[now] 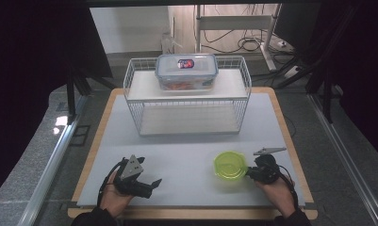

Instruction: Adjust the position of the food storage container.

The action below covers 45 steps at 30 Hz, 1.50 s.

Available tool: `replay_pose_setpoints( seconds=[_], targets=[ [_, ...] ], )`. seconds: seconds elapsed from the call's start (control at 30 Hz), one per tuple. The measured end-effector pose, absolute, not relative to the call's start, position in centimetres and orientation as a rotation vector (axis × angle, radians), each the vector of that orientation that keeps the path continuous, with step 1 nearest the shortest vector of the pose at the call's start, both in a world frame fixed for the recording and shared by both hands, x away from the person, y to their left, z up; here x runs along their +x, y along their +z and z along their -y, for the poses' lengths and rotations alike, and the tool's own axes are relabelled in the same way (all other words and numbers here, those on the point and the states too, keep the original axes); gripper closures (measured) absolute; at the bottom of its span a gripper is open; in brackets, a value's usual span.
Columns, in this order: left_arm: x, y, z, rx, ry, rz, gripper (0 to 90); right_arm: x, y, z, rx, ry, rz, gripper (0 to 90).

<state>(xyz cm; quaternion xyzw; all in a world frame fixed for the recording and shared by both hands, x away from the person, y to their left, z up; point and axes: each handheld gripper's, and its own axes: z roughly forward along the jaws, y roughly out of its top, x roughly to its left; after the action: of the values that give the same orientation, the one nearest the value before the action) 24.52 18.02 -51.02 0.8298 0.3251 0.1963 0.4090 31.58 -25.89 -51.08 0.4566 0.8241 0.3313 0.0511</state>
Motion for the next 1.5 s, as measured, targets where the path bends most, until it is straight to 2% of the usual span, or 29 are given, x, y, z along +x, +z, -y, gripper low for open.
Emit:
replay_pose_setpoints(
  seconds=[1.07,1.3,1.5],
  targets=[
    [24.4,-50.9,-18.1,2.087,0.497,-0.821,3.6,32.1,-52.1,16.4,1.186,1.071,-2.714,88.0],
    [24.4,-50.9,-18.1,2.088,0.496,-0.819,3.8,32.1,-51.9,16.9,1.128,1.038,-2.694,85.8],
    [24.4,-50.9,-18.2,2.095,0.496,-0.820,3.9,32.4,-51.3,18.3,1.110,1.043,-2.631,78.5]
  ],
)
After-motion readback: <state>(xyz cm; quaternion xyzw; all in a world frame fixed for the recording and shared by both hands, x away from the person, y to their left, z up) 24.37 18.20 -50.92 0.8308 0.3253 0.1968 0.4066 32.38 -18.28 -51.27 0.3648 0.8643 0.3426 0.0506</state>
